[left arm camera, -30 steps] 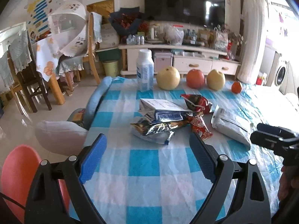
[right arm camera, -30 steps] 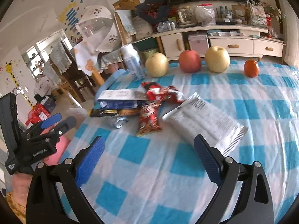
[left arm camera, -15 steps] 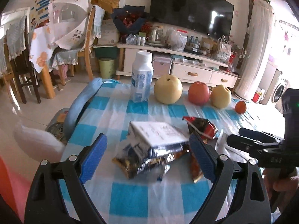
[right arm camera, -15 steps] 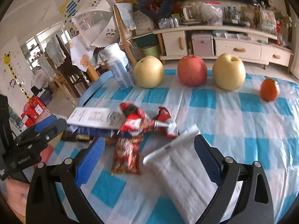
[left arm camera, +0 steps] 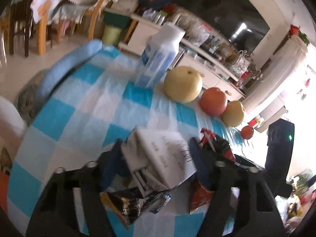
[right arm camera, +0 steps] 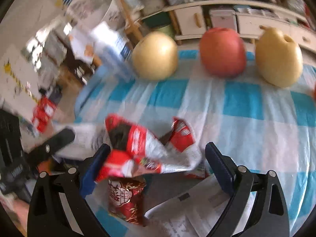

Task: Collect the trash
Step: 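Grasp the white milk carton with the left tool while the right tool grasps the red snack bag, then lift the milk carton in the left tool while the right tool regrasps the red bag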

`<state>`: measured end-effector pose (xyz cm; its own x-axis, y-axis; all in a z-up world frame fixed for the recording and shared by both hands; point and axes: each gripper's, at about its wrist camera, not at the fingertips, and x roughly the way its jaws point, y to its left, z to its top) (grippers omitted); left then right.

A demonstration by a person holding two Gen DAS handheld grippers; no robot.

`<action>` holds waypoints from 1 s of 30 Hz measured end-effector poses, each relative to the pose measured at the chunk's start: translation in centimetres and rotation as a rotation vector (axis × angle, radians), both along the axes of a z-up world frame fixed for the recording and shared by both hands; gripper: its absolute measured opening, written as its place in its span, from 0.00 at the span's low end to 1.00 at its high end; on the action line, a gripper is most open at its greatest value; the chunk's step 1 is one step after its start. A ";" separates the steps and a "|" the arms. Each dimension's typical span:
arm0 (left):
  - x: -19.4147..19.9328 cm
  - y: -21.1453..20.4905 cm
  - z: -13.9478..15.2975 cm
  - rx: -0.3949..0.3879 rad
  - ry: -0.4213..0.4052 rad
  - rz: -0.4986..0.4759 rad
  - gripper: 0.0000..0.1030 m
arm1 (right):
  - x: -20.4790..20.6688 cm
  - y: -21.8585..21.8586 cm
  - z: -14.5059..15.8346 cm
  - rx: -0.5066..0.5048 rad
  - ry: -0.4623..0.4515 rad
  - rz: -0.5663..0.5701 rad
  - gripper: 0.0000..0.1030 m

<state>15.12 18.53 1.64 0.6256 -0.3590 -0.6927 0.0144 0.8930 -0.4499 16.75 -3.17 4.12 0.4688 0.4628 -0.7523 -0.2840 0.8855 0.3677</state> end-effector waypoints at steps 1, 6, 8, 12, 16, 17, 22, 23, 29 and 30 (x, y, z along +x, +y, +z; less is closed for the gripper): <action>-0.2 0.0 -0.1 -0.015 -0.004 -0.003 0.58 | -0.1 0.2 0.0 0.003 0.001 0.014 0.84; -1.0 0.0 0.3 -0.036 0.006 -0.039 0.52 | -1.0 0.0 0.1 0.030 0.001 0.059 0.79; -1.8 -0.1 0.6 -0.036 0.006 -0.059 0.51 | -1.8 0.3 0.4 0.022 -0.013 0.088 0.79; -3.5 0.0 1.0 -0.044 0.010 -0.088 0.47 | -3.6 0.8 0.8 0.029 -0.029 0.148 0.78; -6.1 -1.1 1.1 -0.031 0.022 -0.150 0.41 | -6.9 2.2 1.5 0.007 -0.056 0.235 0.75; -6.9 -1.6 1.1 -0.002 0.023 -0.164 0.40 | -7.6 2.5 1.5 -0.005 -0.061 0.252 0.75; -10.3 -2.3 1.1 0.031 0.025 -0.202 0.40 | -11.8 3.4 1.7 -0.058 -0.081 0.306 0.75; -11.2 -2.3 1.1 0.030 0.025 -0.210 0.40 | -12.7 3.2 1.8 -0.043 -0.075 0.315 0.75; -16.0 -2.9 1.2 0.029 0.029 -0.244 0.40 | -17.8 2.3 2.0 -0.079 -0.093 0.352 0.75; -16.8 -3.0 1.2 0.026 0.030 -0.249 0.40 | -18.9 2.1 2.1 -0.099 -0.100 0.355 0.75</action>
